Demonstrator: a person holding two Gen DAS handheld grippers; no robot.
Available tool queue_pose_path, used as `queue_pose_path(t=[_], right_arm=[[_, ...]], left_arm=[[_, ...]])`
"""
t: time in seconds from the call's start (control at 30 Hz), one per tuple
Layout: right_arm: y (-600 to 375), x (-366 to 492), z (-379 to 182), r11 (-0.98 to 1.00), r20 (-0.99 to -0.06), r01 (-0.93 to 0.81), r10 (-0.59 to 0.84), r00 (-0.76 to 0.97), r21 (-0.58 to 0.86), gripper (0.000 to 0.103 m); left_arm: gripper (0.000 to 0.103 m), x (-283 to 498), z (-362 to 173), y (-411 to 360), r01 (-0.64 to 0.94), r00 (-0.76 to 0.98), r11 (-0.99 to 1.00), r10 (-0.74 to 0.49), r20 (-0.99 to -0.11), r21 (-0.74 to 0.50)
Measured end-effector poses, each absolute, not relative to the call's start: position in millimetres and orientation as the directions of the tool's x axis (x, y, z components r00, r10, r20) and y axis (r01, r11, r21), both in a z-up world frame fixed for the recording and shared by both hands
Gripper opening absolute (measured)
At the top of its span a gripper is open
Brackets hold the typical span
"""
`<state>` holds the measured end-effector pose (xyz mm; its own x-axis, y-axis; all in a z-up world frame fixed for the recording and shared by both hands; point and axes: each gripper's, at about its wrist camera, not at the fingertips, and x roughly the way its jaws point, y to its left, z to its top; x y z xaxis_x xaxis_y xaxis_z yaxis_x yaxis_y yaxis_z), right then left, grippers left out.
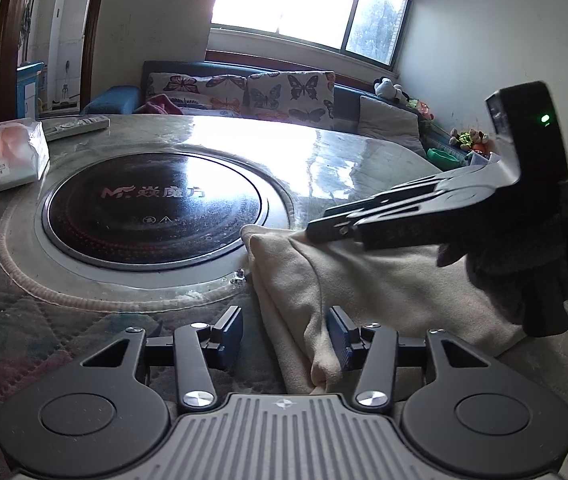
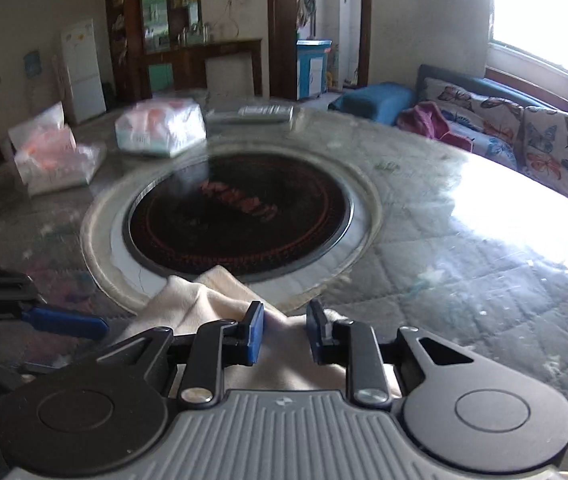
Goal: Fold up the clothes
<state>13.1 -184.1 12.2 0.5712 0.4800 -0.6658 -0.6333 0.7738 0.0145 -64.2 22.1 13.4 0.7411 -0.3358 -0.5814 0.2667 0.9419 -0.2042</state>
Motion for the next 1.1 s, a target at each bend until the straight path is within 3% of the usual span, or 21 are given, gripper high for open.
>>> queue_pose_path(t=[0.33,0.53,0.7,0.77,0.9,1.1], right_arm=[[-190,-19,40,0.737,-0.629,-0.675,0.502,0.594,-0.050,0.027],[-193,-59,49,0.670,-0.649,-0.732,0.506,0.568,-0.119,0.033],[-182,-94,49,0.567,-0.673,-0.806,0.530,0.516,-0.171,0.034],[-172,-105,47,0.519,-0.685,-0.834,0.539,0.490,-0.188,0.034],[-149,-123,39,0.429,-0.702,-0.872,0.545,0.458,-0.235,0.034],[-124,-137,22,0.376,-0.714,-0.876,0.520,0.469,-0.302,0.034]], left_arm=[[0.066,-63,15,24,0.243,0.740,0.947,-0.321,-0.591,-0.209],[0.070,-68,20,38,0.196,0.759,0.955,-0.290,-0.583,-0.220],[0.068,-70,25,55,0.107,0.784,0.969,-0.220,-0.581,-0.224],[0.059,-70,26,60,0.092,0.784,0.964,-0.224,-0.579,-0.250],[0.053,-70,28,63,0.072,0.775,0.951,-0.243,-0.583,-0.301],[0.055,-72,28,70,0.060,0.758,0.906,-0.315,-0.571,-0.420]])
